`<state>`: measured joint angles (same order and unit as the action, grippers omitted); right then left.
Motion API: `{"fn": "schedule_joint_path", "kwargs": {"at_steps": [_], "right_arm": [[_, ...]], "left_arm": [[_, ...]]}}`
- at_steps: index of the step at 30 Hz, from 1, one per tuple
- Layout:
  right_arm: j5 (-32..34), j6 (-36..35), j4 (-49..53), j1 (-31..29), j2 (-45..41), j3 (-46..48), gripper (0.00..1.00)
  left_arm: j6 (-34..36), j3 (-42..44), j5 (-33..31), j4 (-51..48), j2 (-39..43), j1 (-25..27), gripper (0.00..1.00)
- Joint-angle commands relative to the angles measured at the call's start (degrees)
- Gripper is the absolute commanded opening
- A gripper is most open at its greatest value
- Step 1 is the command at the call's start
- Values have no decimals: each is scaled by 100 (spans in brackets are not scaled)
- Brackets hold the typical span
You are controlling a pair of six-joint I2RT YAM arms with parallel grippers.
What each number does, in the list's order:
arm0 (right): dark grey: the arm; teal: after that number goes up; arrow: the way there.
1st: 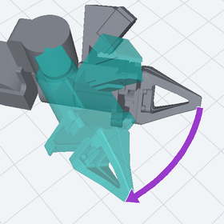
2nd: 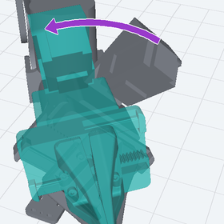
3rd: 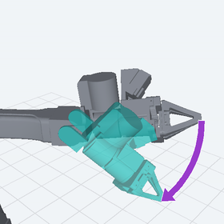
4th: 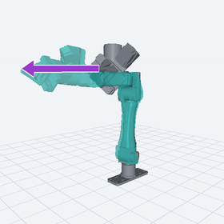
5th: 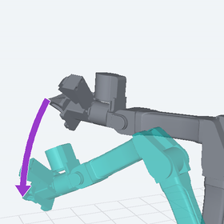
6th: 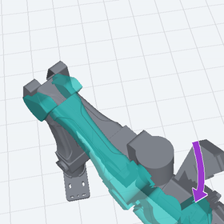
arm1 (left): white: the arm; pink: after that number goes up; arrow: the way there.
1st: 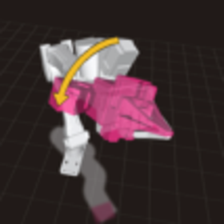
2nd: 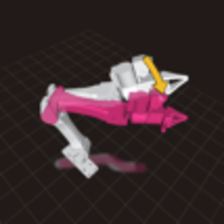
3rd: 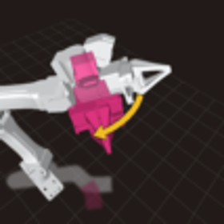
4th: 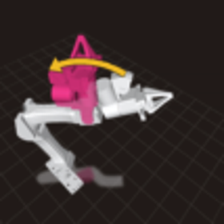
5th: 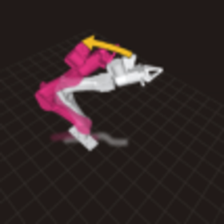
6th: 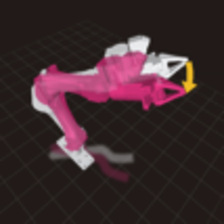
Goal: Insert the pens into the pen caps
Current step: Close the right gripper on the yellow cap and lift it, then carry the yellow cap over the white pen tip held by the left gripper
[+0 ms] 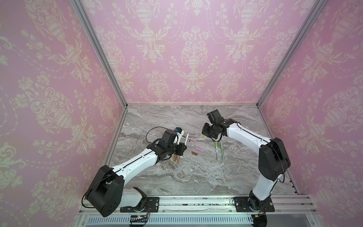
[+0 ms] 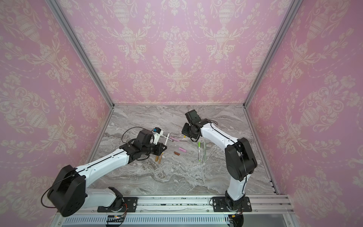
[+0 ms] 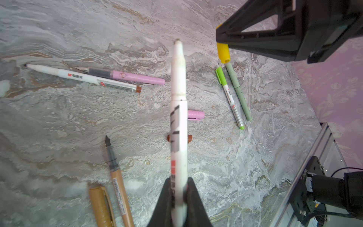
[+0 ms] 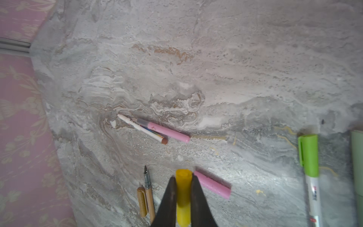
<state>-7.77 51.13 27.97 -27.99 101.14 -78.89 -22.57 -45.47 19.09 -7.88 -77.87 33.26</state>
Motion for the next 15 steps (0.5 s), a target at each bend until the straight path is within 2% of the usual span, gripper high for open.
{"fn": "schedule_joint_path", "kwargs": {"at_steps": [1,7,15], "right_arm": [[-525,261,-398,-9,-229,138,0],[-817,482,-694,-5,-395,237,0],[-1053,587,-805,-14,-193,-10,0]], "left_arm": [[22,-188,486,280,-176,75,0],[-14,-278,585,370,-387,125,0],[-28,-357,560,419,-479,204,0]]}}
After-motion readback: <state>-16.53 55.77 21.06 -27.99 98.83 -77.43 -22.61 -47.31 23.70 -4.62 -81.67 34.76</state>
